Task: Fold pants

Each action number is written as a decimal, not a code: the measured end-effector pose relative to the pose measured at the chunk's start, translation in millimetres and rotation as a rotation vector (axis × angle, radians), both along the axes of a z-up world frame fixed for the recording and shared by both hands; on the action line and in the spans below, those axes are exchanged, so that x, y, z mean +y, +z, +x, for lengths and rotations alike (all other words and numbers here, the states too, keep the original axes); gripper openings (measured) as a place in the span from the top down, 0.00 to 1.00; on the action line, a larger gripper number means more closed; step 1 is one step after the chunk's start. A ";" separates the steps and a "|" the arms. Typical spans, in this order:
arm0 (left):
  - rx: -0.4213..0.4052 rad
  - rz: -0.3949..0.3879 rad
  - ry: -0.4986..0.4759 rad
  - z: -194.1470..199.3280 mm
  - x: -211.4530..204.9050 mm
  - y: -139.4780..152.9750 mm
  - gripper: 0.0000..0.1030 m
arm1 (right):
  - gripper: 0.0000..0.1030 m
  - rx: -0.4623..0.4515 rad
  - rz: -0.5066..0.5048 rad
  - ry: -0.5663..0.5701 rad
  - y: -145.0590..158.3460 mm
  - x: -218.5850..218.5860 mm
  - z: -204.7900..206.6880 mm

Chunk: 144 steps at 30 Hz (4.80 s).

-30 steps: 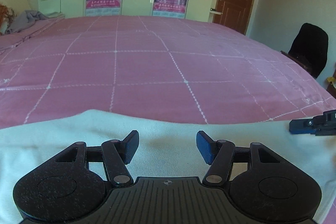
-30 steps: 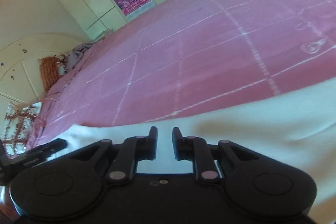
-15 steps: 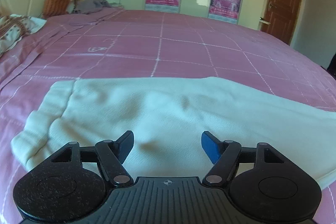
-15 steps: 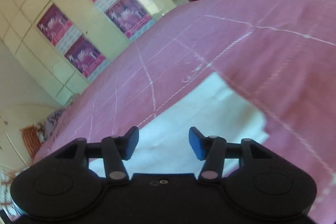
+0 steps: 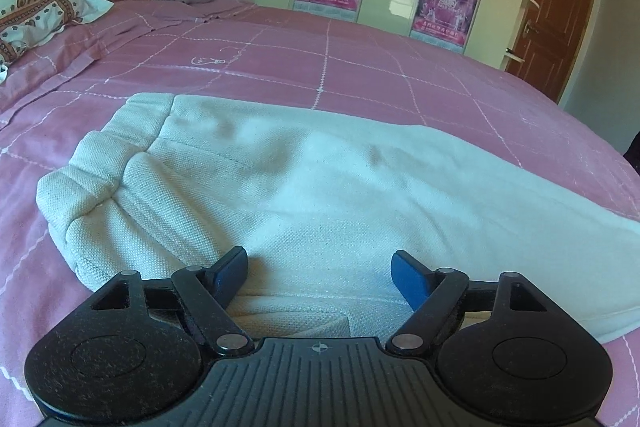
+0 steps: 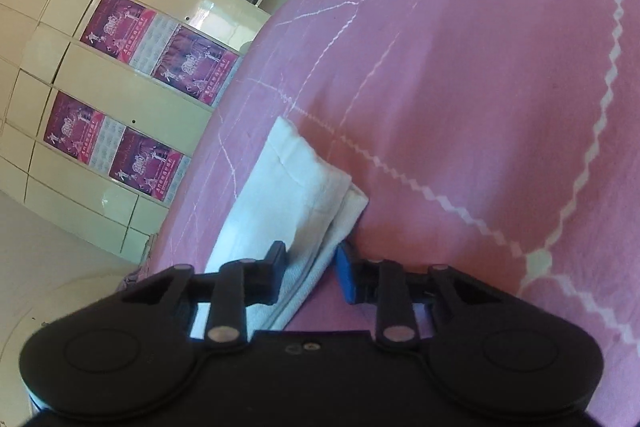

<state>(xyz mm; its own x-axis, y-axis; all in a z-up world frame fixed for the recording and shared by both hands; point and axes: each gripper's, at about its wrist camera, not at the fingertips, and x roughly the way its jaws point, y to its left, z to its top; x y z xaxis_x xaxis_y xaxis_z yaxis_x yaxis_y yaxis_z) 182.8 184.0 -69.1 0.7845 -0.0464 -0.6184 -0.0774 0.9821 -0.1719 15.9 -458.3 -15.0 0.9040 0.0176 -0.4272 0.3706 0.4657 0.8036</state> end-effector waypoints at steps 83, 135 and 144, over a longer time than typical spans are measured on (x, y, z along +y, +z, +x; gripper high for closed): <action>0.093 0.147 0.329 -79.0 96.7 -8.5 0.16 | 0.97 0.117 -0.811 0.387 90.3 324.5 117.5; -0.036 -0.701 0.364 -47.7 138.5 -39.1 0.17 | 0.59 0.115 -0.788 0.306 78.8 215.5 48.6; -0.282 -0.819 0.313 -26.8 144.0 -35.7 0.78 | 0.59 0.125 -0.710 0.237 70.5 193.8 44.6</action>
